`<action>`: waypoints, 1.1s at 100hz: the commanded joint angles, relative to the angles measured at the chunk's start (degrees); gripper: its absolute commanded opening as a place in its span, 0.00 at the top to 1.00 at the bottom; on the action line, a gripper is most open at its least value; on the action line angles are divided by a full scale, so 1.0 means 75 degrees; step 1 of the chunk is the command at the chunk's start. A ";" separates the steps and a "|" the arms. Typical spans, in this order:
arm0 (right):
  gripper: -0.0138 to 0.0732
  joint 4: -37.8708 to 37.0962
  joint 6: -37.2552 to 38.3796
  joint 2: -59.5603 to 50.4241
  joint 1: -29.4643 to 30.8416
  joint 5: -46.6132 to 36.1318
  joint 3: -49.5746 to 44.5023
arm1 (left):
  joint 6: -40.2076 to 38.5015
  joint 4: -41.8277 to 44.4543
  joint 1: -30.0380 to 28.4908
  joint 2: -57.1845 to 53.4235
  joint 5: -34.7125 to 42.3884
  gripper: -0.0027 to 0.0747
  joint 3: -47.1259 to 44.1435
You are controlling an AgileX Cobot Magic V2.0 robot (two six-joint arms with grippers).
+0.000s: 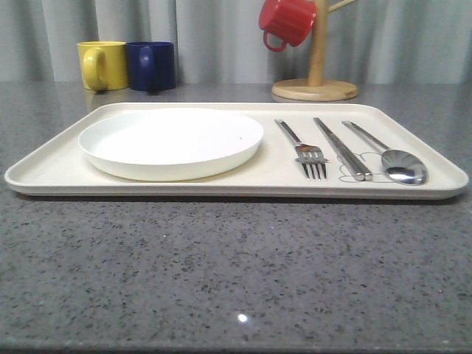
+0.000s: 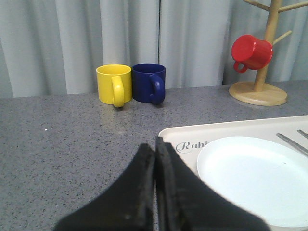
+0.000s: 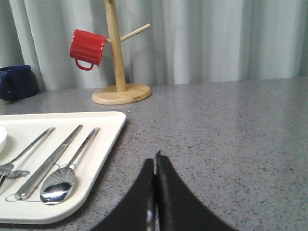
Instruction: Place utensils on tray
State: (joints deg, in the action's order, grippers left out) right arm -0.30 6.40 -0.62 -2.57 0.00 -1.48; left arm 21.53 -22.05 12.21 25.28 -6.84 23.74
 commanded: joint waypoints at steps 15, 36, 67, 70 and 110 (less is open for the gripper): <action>0.92 -0.0074 -0.0069 -0.0132 0.0035 -0.0689 0.0123 | 0.0001 -0.0032 0.0072 0.0053 0.0541 0.99 0.0225; 0.92 -0.0074 -0.0069 -0.0132 0.0035 -0.0689 0.0123 | 0.0001 -0.0032 0.0072 0.0053 0.0541 0.99 0.0225; 0.92 -0.0074 -0.0069 -0.0132 0.0035 -0.0689 0.0123 | 0.0001 -0.0032 0.0072 0.0053 0.0541 0.99 0.0225; 0.92 -0.0074 -0.0069 -0.0132 0.0035 -0.0689 0.0123 | 0.0001 -0.0017 0.0072 0.0053 0.0541 0.99 0.0225; 0.92 -0.0074 -0.0069 -0.0132 0.0035 -0.0689 0.0123 | -0.3380 0.3718 -0.0064 -0.0528 0.1360 0.99 -0.0446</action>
State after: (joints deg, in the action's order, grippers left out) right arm -0.51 6.40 -0.62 -2.57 0.00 -1.48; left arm 0.00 2.27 12.21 22.43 -2.44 20.50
